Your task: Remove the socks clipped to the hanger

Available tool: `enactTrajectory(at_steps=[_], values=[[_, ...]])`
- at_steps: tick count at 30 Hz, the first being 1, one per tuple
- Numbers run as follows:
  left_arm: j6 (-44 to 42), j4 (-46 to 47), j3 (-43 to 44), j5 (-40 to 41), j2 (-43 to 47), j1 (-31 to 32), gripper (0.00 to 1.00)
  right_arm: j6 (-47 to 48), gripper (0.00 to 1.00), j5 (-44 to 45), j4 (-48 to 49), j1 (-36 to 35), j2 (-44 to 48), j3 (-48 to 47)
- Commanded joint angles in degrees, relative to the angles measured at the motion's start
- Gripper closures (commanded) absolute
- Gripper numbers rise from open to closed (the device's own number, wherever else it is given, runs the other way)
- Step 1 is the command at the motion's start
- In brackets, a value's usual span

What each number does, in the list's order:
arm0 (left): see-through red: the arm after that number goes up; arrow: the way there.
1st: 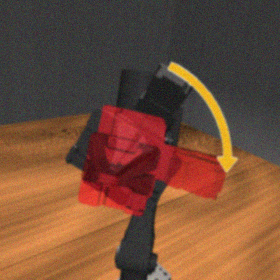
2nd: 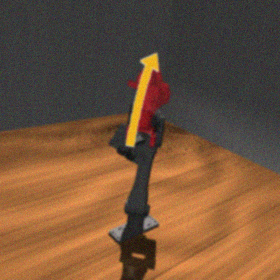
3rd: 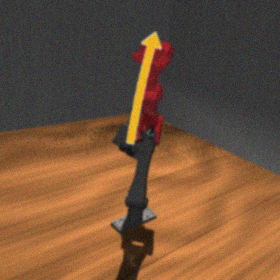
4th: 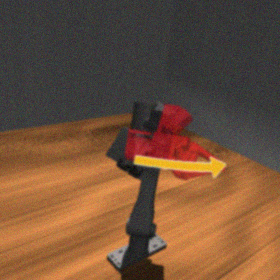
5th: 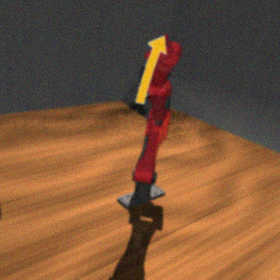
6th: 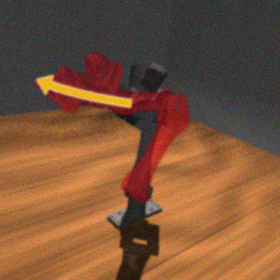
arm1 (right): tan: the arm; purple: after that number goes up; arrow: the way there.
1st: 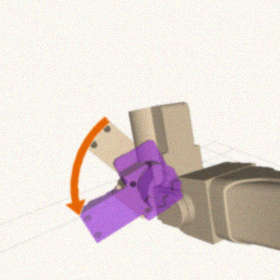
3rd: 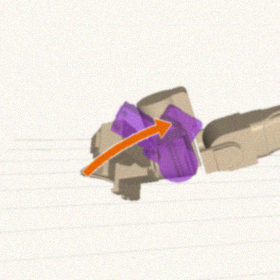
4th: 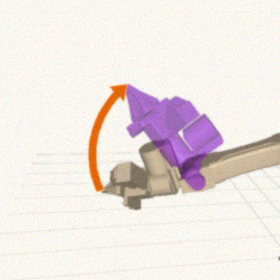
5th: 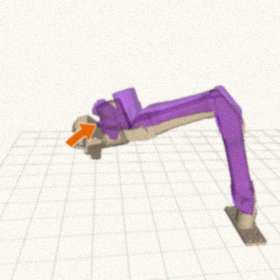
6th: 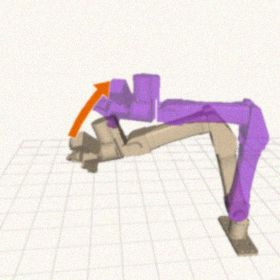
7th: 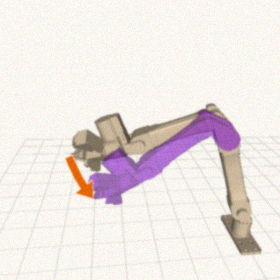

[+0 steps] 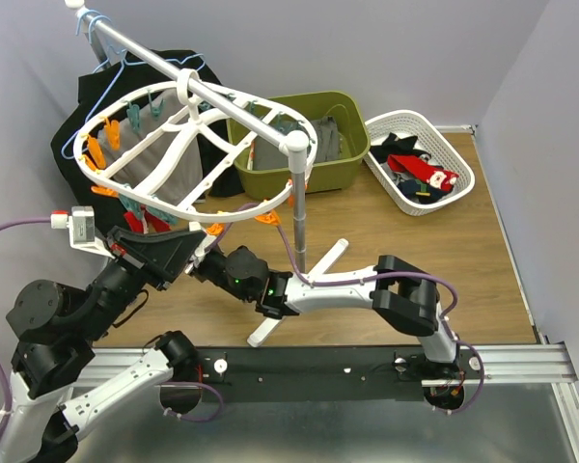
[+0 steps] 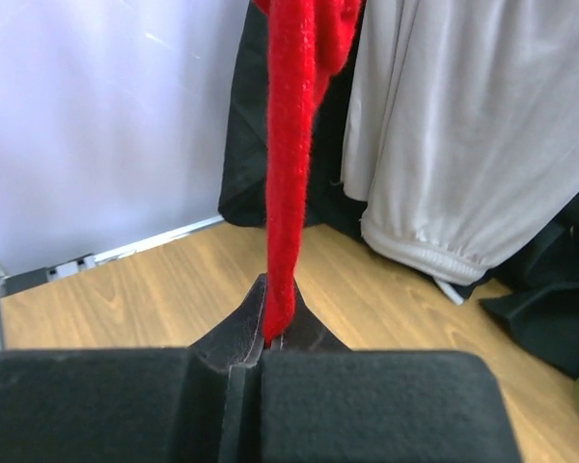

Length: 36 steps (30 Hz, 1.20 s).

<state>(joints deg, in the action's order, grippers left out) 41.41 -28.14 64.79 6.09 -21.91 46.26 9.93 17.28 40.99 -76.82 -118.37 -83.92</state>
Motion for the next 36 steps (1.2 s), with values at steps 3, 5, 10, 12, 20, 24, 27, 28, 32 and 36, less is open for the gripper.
enactTrajectory(at_steps=[3,5,10,12,20,24,27,28,32,36], values=[[-3.8,-11.3,7.2,7.0,-2.3,0.2,0.71,-6.0,0.99,-2.0,0.6,-0.3,4.5,3.8],[-4.0,-11.8,7.7,7.9,-1.6,0.2,0.58,-6.9,0.99,-2.2,0.7,-0.3,5.1,5.0],[-4.0,-15.0,9.1,9.2,-1.5,0.2,0.36,-8.2,0.99,-2.9,1.0,-0.3,7.8,8.7],[-4.1,-16.1,9.4,9.1,-1.6,0.2,0.34,-8.8,0.99,-2.9,1.4,-0.3,8.6,10.5],[-4.1,-21.0,15.0,17.5,-2.8,0.2,0.54,-11.8,0.99,-6.4,0.3,-0.3,11.3,15.0],[-2.9,-28.9,20.0,24.3,-5.8,0.2,0.56,-13.1,0.99,-11.7,-1.7,-0.3,14.4,17.5],[-1.8,-31.3,20.3,26.9,-7.2,0.2,0.53,-13.8,0.99,-16.6,-5.4,-0.3,16.0,18.0],[-1.2,-31.5,20.0,27.0,-7.4,0.2,0.51,-13.9,0.99,-16.9,-6.4,-0.3,16.8,17.9],[2.7,-31.4,17.4,24.3,-6.8,0.3,0.37,-16.3,0.99,-23.6,-8.0,-0.4,20.2,19.7],[7.7,-28.7,15.1,18.4,-5.9,0.9,0.33,-19.0,0.99,-30.8,-7.1,0.1,25.1,23.4]])
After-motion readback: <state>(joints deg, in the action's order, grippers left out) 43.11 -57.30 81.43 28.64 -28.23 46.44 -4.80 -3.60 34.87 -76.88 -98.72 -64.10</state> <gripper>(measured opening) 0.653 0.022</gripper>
